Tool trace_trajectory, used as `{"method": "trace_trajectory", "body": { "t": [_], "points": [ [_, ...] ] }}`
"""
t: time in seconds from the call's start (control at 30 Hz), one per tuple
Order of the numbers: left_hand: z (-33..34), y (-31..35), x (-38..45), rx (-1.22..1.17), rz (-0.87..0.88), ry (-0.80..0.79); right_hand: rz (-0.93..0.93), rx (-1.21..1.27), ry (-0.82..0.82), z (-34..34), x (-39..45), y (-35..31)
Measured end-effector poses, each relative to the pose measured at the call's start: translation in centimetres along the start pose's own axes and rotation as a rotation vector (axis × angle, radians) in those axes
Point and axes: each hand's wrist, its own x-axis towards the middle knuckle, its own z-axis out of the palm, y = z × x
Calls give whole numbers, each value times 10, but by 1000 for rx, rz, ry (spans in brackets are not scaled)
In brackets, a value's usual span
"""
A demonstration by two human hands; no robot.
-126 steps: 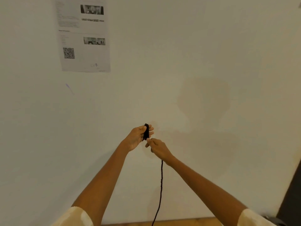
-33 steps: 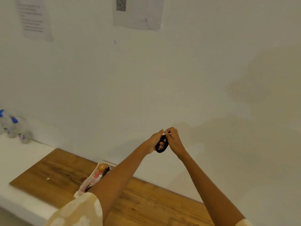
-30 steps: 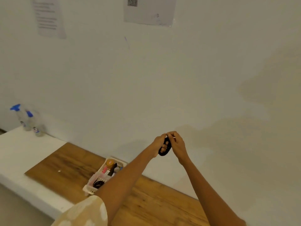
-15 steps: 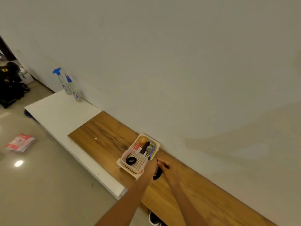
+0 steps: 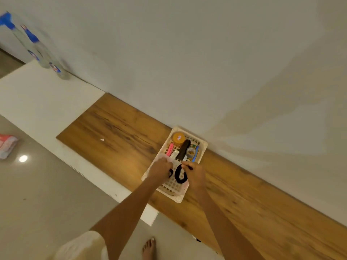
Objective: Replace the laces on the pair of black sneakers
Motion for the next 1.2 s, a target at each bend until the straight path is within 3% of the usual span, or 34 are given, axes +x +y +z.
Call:
{"method": "trace_trajectory", "body": {
  "t": [0.1,0.33,0.53,0.67,0.8,0.97,1.1,1.2],
  "points": [
    [16,-4,6,200,71,-10,8,-68,-10,14,7,11],
    [31,-9,11,383,-29,-17,-19,-191,15,38,-1,10],
    [29,-6,15,275,-100,82,-161,-533,32,55,6,12],
    [29,-4,9,140,-141,83,-85,-532,-27,62,7,11],
    [31,-6,5,155,-153,53,-87,-706,-80,64,4,9],
    [23,-1,-6,170,-132,45,-195,-809,-64,62,-2,17],
    [23,6,-23,161,-132,160,-296,-636,30,38,-22,17],
    [31,12,-51,146,-95,267,-214,-481,113,9,-55,36]
  ]
}}
